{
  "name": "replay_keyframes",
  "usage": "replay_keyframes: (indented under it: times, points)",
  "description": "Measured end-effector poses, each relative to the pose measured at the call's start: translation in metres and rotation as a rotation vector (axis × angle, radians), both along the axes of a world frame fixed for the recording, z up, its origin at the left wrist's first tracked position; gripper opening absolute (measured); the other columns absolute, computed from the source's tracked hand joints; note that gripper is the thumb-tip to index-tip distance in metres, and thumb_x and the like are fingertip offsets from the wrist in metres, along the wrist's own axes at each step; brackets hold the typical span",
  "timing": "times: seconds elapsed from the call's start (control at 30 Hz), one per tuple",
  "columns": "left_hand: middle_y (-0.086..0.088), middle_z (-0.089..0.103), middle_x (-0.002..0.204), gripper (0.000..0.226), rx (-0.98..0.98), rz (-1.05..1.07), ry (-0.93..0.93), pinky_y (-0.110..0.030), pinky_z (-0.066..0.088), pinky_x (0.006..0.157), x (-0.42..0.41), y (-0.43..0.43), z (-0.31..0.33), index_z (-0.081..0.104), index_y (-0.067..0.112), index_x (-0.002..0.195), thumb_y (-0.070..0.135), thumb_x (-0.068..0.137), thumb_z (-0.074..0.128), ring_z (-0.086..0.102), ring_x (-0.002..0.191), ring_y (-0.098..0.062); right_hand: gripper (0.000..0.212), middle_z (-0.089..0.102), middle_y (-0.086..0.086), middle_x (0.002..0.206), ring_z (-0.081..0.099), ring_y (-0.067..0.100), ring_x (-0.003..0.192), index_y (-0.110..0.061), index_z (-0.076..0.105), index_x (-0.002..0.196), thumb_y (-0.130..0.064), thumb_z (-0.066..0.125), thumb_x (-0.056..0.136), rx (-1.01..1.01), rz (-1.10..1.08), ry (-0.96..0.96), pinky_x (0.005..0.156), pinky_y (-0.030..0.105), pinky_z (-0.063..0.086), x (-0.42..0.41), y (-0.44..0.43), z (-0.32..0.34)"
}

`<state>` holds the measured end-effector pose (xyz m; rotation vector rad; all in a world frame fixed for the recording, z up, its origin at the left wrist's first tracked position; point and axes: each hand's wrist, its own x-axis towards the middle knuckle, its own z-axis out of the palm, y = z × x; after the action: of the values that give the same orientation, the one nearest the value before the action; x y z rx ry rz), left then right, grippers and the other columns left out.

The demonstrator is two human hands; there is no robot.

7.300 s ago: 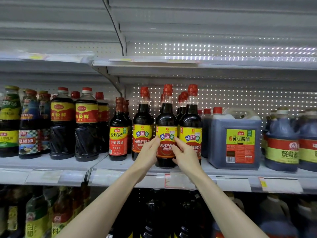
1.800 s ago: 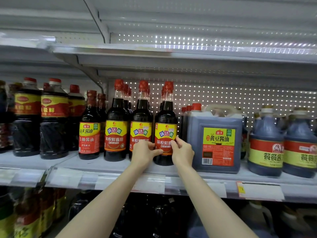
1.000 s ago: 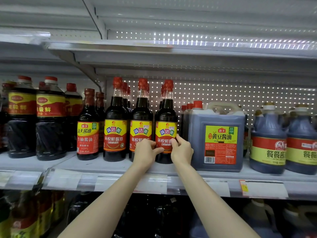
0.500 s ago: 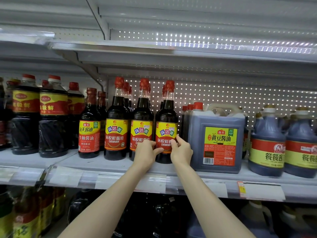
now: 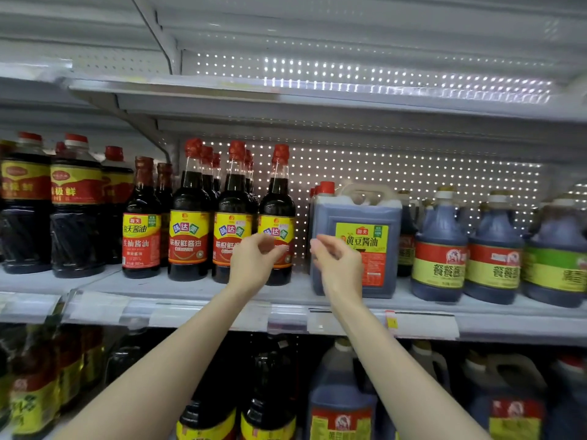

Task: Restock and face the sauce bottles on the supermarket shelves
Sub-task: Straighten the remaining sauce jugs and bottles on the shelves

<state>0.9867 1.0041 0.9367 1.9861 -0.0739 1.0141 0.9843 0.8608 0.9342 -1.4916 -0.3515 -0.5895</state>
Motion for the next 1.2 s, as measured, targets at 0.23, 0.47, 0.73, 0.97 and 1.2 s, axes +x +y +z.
replay_keyframes:
  times: [0.23, 0.47, 0.73, 0.97, 1.2]
  points:
    - [-0.007, 0.06, 0.124, 0.057, -0.107, -0.171, 0.127, -0.038, 0.051, 0.092, -0.008, -0.057, 0.0, 0.052, 0.011, 0.131, 0.033, 0.082, 0.073, 0.058, 0.108, -0.02, 0.025, 0.069, -0.003, 0.108, 0.062, 0.009, 0.097, -0.015, 0.068, 0.11, -0.026, 0.07, 0.087, -0.041, -0.088, -0.038, 0.089, 0.031, 0.052, -0.003, -0.076, 0.006]
    - [-0.004, 0.044, 0.145, 0.081, -0.158, -0.243, 0.211, -0.038, 0.041, 0.106, -0.002, -0.09, -0.003, 0.03, 0.014, 0.146, 0.03, 0.081, 0.075, 0.046, 0.129, -0.022, 0.062, 0.046, -0.001, 0.132, 0.046, 0.012, 0.116, -0.015, 0.045, 0.138, -0.033, 0.071, 0.085, -0.221, -0.15, -0.002, 0.095, 0.03, 0.042, 0.012, -0.126, 0.002]
    - [-0.001, 0.046, 0.143, 0.084, -0.195, -0.241, 0.245, -0.045, 0.039, 0.108, 0.011, -0.096, -0.005, 0.027, 0.021, 0.149, 0.021, 0.08, 0.076, 0.042, 0.133, -0.022, 0.08, 0.034, 0.007, 0.154, 0.033, 0.02, 0.141, -0.02, 0.014, 0.154, -0.03, 0.063, 0.091, -0.305, 0.123, 0.129, 0.109, 0.038, 0.035, 0.039, -0.146, 0.006]
    - [-0.001, 0.051, 0.137, 0.085, -0.181, -0.28, 0.25, -0.04, 0.045, 0.102, 0.017, -0.091, -0.008, 0.025, 0.026, 0.151, 0.016, 0.082, 0.074, 0.048, 0.123, -0.017, 0.074, 0.038, -0.001, 0.152, 0.043, 0.02, 0.135, -0.028, 0.01, 0.154, -0.034, 0.055, 0.096, -0.435, 0.177, 0.113, 0.108, 0.04, 0.041, 0.058, -0.147, 0.004]
    - [0.0, 0.052, 0.134, 0.082, -0.179, -0.332, 0.245, -0.041, 0.046, 0.101, 0.022, -0.088, -0.008, 0.025, 0.03, 0.149, 0.013, 0.084, 0.071, 0.049, 0.123, -0.018, 0.075, 0.037, 0.0, 0.153, 0.04, 0.023, 0.137, -0.031, 0.012, 0.154, -0.034, 0.057, 0.094, -0.417, 0.155, 0.107, 0.109, 0.046, 0.04, 0.069, -0.147, -0.001]
